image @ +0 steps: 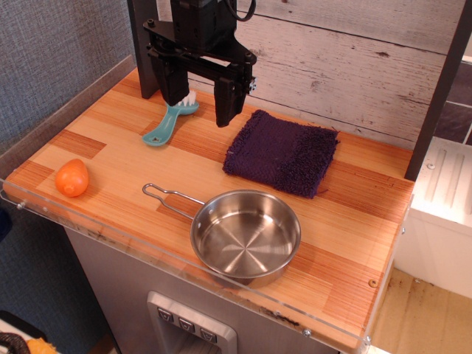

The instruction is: Place the orange pepper in the saucepan.

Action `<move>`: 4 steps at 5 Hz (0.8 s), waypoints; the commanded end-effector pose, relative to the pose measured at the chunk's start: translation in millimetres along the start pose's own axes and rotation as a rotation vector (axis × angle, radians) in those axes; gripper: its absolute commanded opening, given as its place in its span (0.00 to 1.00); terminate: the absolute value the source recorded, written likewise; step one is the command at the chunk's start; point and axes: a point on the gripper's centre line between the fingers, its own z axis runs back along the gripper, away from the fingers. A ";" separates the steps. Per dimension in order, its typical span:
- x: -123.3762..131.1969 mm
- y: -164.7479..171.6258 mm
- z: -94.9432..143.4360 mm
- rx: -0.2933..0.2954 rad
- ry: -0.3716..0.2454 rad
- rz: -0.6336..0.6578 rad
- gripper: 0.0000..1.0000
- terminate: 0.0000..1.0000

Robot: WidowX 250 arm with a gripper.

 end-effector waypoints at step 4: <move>-54.1 71.1 -6.3 0.055 -0.003 0.105 1.00 0.00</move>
